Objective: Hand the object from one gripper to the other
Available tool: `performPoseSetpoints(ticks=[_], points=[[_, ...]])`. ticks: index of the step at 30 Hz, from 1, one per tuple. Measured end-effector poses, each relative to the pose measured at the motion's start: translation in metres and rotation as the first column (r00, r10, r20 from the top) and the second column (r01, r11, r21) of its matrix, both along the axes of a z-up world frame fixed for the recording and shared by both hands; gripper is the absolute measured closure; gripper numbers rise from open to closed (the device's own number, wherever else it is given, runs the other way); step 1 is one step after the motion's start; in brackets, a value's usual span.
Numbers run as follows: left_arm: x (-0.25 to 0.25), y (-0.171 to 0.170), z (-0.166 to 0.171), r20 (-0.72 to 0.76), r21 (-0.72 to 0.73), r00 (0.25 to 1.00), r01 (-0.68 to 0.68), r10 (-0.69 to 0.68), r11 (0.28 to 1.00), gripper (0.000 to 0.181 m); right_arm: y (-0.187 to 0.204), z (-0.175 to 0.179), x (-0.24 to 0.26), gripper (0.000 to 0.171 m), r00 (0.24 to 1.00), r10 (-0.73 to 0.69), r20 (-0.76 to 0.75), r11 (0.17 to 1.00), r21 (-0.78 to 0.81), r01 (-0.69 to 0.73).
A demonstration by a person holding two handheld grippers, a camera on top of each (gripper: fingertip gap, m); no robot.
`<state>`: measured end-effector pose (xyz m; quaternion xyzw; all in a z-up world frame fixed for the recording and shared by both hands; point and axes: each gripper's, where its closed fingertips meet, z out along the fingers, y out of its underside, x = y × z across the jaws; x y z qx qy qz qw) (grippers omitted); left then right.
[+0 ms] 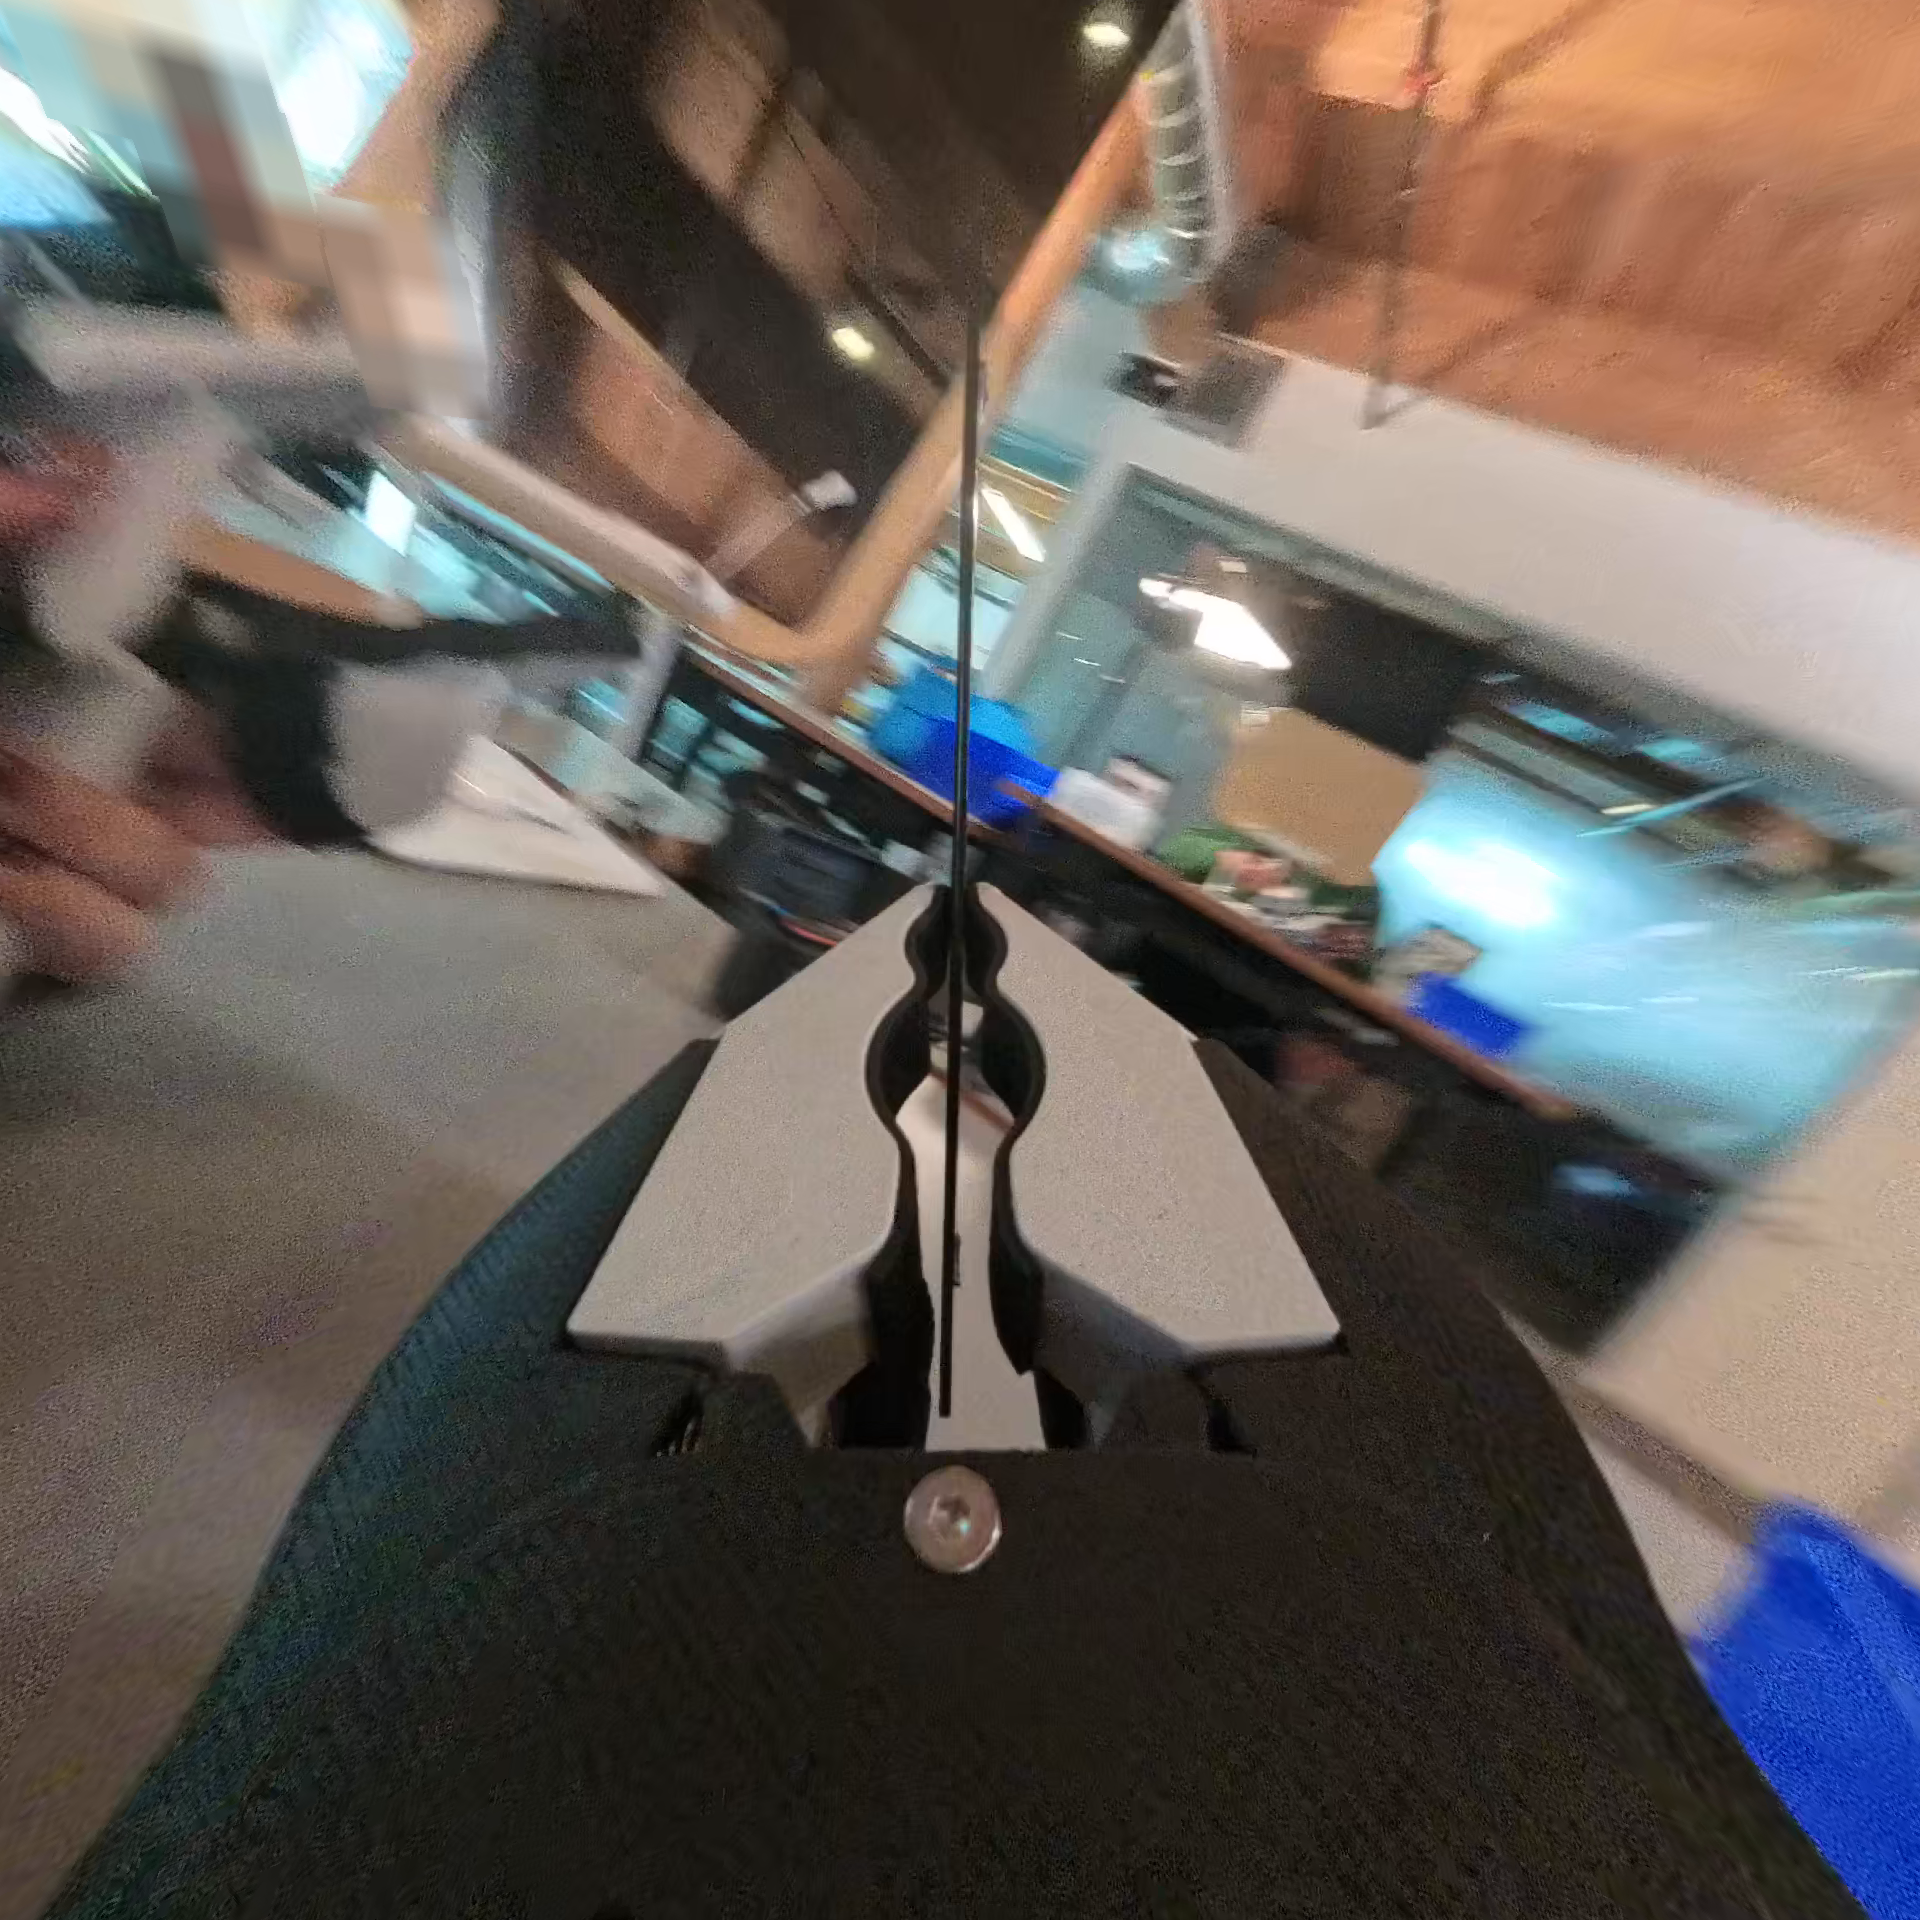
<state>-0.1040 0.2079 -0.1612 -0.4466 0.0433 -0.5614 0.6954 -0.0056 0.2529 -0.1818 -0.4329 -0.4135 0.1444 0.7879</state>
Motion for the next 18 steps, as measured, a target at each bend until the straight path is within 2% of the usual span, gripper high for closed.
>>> performPoseSetpoints(ticks=[2,6,12,14,18], points=[[-0.002,0.006,-0.004,0.021,-0.042,1.000,0.007,-0.007,0.999,0.110,0.001,-0.005,-0.002,0.171,0.991,-0.087,0.099,0.991,0.112,0.076],[0.006,0.012,-0.011,0.012,-0.103,0.998,0.062,-0.061,0.993,0.103,-0.010,-0.016,-0.017,0.171,0.952,-0.190,0.242,0.946,0.303,0.112],[0.020,0.009,-0.014,0.032,-0.134,0.982,0.191,-0.188,0.972,0.104,-0.021,-0.015,-0.025,0.171,0.878,-0.358,0.318,0.817,0.562,0.130],[0.017,0.009,-0.014,0.053,-0.135,0.979,0.201,-0.196,0.970,0.106,-0.017,-0.014,-0.022,0.171,0.857,-0.411,0.310,0.784,0.601,0.158],[0.013,0.010,-0.013,0.083,-0.137,0.978,0.203,-0.193,0.970,0.102,0.001,-0.019,-0.013,0.171,0.810,-0.481,0.336,0.770,0.603,0.207]])
